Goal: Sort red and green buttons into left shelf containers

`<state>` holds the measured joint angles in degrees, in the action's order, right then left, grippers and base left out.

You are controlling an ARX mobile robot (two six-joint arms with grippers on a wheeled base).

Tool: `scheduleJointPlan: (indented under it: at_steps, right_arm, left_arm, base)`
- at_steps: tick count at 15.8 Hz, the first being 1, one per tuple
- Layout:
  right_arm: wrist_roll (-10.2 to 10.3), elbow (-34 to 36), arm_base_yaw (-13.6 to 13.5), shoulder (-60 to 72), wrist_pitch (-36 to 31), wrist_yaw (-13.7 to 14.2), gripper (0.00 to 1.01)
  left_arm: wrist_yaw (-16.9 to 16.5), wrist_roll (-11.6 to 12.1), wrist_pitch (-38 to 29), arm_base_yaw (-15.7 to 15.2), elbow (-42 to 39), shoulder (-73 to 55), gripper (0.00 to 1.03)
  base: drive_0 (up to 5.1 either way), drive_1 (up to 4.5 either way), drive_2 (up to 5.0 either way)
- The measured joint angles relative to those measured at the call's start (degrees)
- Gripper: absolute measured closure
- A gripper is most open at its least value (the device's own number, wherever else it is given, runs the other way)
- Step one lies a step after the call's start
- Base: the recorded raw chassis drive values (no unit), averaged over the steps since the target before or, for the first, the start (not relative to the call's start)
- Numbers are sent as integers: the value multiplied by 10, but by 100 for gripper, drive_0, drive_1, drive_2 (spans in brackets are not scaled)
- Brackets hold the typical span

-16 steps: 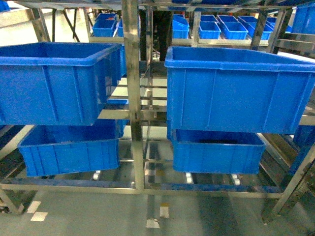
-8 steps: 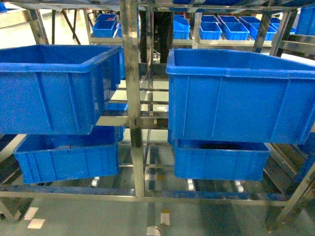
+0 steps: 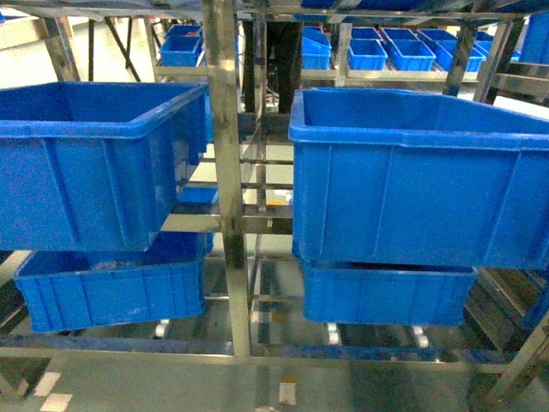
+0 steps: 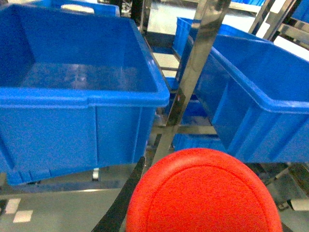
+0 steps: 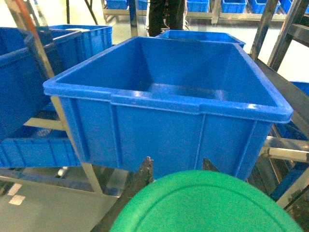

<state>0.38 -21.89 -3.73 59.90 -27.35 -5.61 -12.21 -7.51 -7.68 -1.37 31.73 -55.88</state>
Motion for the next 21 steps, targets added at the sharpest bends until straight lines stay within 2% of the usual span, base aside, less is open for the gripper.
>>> scheduleJointPlan:
  at_steps: [5, 10, 11, 13, 14, 15, 17, 19, 20, 21]
  right_arm:
    - [0, 0, 0, 0, -1, 0, 76]
    - [0, 0, 0, 1, 1, 0, 76]
    - [5, -5, 0, 9, -2, 4, 76]
    - [47, -52, -13, 94, -30, 41, 76]
    - [68, -77, -29, 140, -54, 54, 76]
    - [75, -98, -48, 182, -79, 60, 76]
    - [82, -153, -68, 270, -83, 81, 76]
    - [87, -222, -68, 353, -74, 129, 76]
    - [78, -242, -68, 379, -92, 155, 70]
    - [65, -238, -67, 382, -119, 170, 57]
  left_arm:
    - [0, 0, -1, 1, 0, 0, 77]
    - [-1, 0, 0, 1, 1, -5, 77]
    - [-2, 0, 0, 2, 1, -5, 77]
    - [-2, 0, -1, 2, 1, -4, 77]
    - [-2, 0, 0, 1, 1, -4, 77]
    - [-2, 0, -1, 1, 1, -4, 77]
    - [-2, 0, -1, 1, 1, -3, 77]
    - [-1, 0, -1, 1, 1, -3, 77]
    - [-1, 0, -1, 1, 1, -3, 77]
    - [-2, 0, 0, 2, 1, -3, 77]
  base:
    - [9, 437, -419]
    - [0, 0, 0]
    - [0, 0, 0]
    - [0, 0, 0]
    - [0, 0, 0]
    - [0, 0, 0]
    - [0, 0, 0]
    - [0, 0, 0]
    - [0, 0, 0]
    - [0, 0, 0]
